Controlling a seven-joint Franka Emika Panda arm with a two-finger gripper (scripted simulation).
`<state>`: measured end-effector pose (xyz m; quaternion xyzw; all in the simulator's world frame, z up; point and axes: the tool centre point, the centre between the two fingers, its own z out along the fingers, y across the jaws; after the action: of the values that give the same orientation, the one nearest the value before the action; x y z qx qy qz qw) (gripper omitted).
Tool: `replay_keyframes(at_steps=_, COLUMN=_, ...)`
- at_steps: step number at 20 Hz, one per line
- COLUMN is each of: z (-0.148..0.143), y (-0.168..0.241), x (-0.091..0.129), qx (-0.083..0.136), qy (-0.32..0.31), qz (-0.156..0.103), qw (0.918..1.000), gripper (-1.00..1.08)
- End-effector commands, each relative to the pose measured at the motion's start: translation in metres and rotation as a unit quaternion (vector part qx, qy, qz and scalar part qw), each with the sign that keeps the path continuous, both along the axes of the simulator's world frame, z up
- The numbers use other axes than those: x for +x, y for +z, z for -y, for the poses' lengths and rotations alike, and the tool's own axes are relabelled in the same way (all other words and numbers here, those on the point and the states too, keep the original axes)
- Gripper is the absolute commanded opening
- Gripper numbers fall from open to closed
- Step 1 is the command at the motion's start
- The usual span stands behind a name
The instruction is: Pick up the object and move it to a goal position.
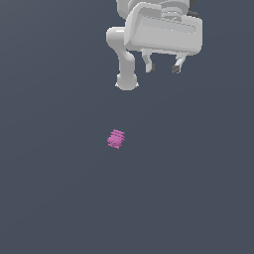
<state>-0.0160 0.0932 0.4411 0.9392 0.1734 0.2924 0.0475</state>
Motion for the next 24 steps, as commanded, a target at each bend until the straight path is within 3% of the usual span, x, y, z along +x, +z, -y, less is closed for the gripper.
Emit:
replay_keyframes(at_steps=1, z=-0.008, y=0.004, x=-0.004, qx=-0.024, qy=0.011, qz=0.013, qw=0.9996, gripper=0.68)
replay_keyframes(at_steps=7, z=-0.026, y=0.000, x=-0.013, qx=-0.089, qy=0.036, qz=0.034, qw=0.9948, gripper=0.68)
replay_keyframes(at_steps=13, z=-0.037, y=-0.022, x=-0.017, qx=-0.160, qy=0.058, qz=0.038, qw=0.9846, gripper=0.68)
replay_keyframes(at_steps=24, z=-0.029, y=-0.106, x=-0.021, qx=-0.295, qy=0.092, qz=0.004, qw=0.9512, gripper=0.68)
